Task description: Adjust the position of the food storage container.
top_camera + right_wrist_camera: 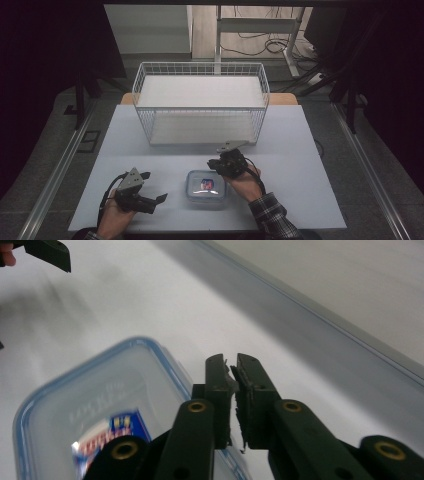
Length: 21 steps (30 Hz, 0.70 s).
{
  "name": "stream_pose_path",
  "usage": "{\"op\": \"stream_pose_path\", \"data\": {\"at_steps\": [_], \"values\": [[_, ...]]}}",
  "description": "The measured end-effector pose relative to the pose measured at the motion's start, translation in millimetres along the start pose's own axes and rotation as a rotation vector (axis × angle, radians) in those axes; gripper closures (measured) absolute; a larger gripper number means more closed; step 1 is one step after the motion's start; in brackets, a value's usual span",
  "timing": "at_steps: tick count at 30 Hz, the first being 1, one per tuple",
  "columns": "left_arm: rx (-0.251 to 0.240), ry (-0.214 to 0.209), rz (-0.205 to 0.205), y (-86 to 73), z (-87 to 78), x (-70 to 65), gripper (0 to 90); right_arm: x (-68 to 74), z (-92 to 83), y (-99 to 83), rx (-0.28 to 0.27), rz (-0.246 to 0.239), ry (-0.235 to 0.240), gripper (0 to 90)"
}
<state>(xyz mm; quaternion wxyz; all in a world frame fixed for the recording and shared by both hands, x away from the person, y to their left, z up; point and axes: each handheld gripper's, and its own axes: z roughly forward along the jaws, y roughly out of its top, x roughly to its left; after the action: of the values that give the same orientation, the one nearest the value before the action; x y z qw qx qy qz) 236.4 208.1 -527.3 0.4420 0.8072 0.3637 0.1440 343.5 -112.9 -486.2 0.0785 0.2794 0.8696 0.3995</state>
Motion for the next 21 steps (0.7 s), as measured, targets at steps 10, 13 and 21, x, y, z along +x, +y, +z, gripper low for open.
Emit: {"op": "stream_pose_path", "data": {"at_steps": [10,13,21], "values": [[0.007,-0.016,-0.017,1.6,-1.6,-2.6,3.3,2.1,-39.4,-23.1,-0.041,0.011,-0.077,50.4],[0.009,-0.021,-0.026,2.0,-2.9,-3.0,3.3,3.4,-50.0,-29.3,-0.05,0.009,-0.107,41.0],[0.002,0.02,0.014,1.1,-3.7,-6.1,2.6,6.4,-75.6,-55.3,-0.081,0.012,-0.151,17.8]]}}
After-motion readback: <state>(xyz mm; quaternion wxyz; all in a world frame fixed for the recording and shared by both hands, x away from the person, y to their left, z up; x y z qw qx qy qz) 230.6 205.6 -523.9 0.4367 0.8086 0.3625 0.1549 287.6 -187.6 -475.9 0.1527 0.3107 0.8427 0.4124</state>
